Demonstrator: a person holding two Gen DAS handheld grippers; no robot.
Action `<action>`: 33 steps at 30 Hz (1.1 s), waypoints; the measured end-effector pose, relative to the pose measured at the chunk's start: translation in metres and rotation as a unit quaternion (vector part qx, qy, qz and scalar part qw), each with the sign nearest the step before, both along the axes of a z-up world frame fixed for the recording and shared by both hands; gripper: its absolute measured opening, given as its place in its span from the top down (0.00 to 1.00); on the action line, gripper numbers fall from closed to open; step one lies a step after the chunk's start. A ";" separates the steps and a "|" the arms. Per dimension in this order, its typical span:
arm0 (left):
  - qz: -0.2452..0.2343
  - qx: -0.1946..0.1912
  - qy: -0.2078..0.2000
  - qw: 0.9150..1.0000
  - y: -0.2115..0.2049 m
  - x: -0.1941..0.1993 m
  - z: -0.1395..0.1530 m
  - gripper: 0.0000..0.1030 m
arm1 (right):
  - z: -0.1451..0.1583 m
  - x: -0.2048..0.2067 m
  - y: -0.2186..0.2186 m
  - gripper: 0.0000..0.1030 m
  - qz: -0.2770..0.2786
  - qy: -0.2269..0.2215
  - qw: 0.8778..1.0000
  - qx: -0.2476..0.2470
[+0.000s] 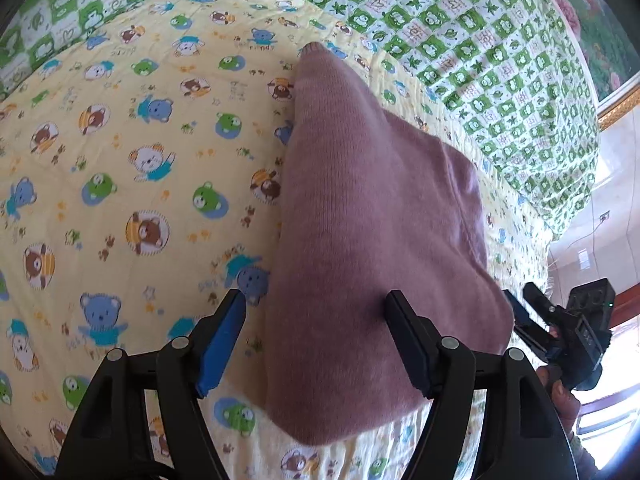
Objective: Fold small clothes
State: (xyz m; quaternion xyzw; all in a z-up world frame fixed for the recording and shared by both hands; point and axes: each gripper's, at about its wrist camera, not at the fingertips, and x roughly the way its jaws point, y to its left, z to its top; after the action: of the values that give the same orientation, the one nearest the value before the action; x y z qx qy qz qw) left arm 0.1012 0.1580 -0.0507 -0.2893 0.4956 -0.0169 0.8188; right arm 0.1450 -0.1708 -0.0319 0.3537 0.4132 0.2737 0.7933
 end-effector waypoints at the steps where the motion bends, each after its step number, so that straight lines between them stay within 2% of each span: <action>1: -0.005 0.002 0.003 1.000 -0.001 -0.003 -0.002 0.30 | 0.004 -0.008 -0.002 0.49 0.002 -0.008 1.000 -0.001; 6: -0.016 0.008 0.020 1.000 -0.005 -0.018 -0.013 0.30 | 0.006 -0.032 0.004 0.51 0.024 -0.013 1.000 -0.010; 9: -0.015 0.013 0.028 0.999 -0.007 -0.020 -0.017 0.30 | -0.003 -0.038 0.015 0.71 0.041 -0.001 0.999 -0.032; 10: -0.016 0.020 0.032 0.999 -0.008 -0.019 -0.017 0.30 | -0.007 -0.038 0.018 0.88 0.044 0.006 0.998 -0.041; 11: -0.018 0.031 0.036 0.999 -0.011 -0.019 -0.018 0.29 | -0.013 -0.037 0.022 0.96 0.047 0.017 0.997 -0.056; 13: -0.026 0.049 0.040 0.998 -0.016 -0.017 -0.019 0.29 | -0.024 -0.035 0.025 0.96 0.048 0.036 0.994 -0.087; 15: -0.038 0.073 0.049 0.995 -0.024 -0.016 -0.022 0.29 | -0.035 -0.033 0.023 0.97 0.040 0.052 0.993 -0.096; 18: -0.044 0.089 0.056 0.993 -0.030 -0.017 -0.026 0.29 | -0.045 -0.032 0.023 0.97 0.034 0.059 0.991 -0.115; 25: -0.043 0.097 0.034 0.994 -0.033 -0.035 -0.007 0.30 | -0.026 -0.047 0.015 0.92 0.013 0.036 0.995 -0.093; 27: -0.041 0.097 0.028 0.994 -0.033 -0.040 -0.003 0.30 | -0.015 -0.052 0.015 0.87 0.008 0.021 0.994 -0.105; 28: -0.040 0.097 0.026 0.994 -0.033 -0.044 -0.001 0.30 | -0.010 -0.054 0.016 0.80 0.006 0.015 0.994 -0.108; 29: -0.038 0.100 0.024 0.994 -0.033 -0.048 0.001 0.30 | -0.005 -0.058 0.016 0.65 0.004 0.008 0.994 -0.112; 31: -0.035 0.106 0.017 0.994 -0.035 -0.055 0.005 0.29 | 0.004 -0.065 0.017 0.52 -0.003 -0.008 0.993 -0.117; 33: -0.025 0.123 0.007 0.992 -0.038 -0.064 0.009 0.29 | 0.011 -0.073 0.020 0.52 -0.002 -0.026 0.992 -0.123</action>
State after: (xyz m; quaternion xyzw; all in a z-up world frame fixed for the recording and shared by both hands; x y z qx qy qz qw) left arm 0.0372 0.1199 -0.0420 -0.1741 0.5066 0.0251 0.8441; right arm 0.0721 -0.1509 -0.0210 0.2470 0.4222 0.2280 0.8419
